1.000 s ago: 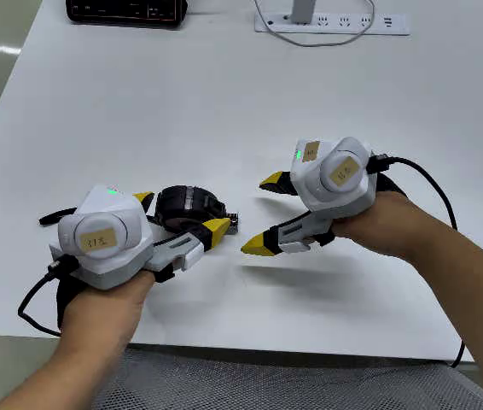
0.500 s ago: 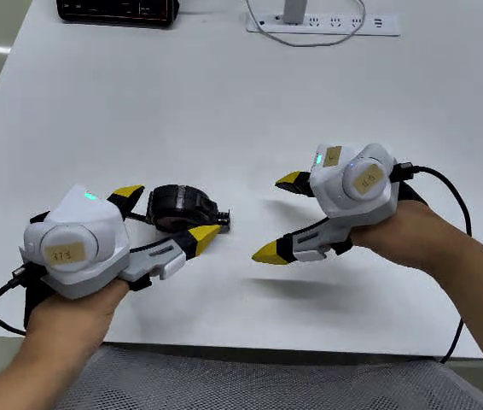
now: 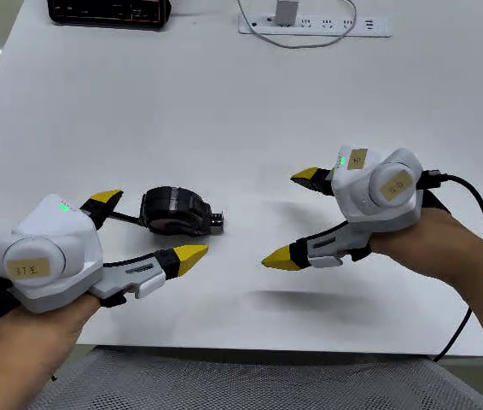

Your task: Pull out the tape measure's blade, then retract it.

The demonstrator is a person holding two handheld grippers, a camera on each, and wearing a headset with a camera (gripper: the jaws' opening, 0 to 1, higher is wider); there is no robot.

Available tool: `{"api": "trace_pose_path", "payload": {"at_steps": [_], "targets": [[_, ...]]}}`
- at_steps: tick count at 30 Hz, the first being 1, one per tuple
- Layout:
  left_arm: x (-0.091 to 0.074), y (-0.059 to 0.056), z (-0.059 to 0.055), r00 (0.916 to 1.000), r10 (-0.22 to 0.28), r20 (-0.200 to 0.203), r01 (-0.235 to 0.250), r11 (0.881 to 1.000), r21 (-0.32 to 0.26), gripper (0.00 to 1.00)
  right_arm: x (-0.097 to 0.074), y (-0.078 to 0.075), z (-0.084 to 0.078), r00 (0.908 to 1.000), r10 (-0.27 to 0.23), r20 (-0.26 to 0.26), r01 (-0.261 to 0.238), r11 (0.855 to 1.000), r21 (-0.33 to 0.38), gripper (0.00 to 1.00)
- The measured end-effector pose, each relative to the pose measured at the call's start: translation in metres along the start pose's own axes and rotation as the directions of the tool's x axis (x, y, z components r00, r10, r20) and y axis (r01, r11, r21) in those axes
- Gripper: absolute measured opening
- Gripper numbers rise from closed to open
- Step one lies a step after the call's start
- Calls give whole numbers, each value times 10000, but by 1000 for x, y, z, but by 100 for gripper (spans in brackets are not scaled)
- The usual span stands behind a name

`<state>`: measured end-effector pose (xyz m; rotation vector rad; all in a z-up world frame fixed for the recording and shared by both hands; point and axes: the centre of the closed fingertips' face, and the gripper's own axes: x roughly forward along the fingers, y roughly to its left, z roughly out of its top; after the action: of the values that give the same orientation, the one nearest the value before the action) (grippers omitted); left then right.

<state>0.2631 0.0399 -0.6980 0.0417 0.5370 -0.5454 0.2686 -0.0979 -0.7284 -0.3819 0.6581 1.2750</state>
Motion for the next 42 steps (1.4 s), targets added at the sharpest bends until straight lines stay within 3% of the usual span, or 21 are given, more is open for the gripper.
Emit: {"api": "trace_pose_path", "payload": {"at_steps": [11,42], "targets": [[-10,-6,4,9985,-542,48,542,9985,15,98,-15,2,-5,9996,-265,138,261,9993,276,82],[-29,6,-5,9972,-686,-308,701,9963,501,99,-52,6,-28,9940,-1019,393,980,9910,908,90]]}}
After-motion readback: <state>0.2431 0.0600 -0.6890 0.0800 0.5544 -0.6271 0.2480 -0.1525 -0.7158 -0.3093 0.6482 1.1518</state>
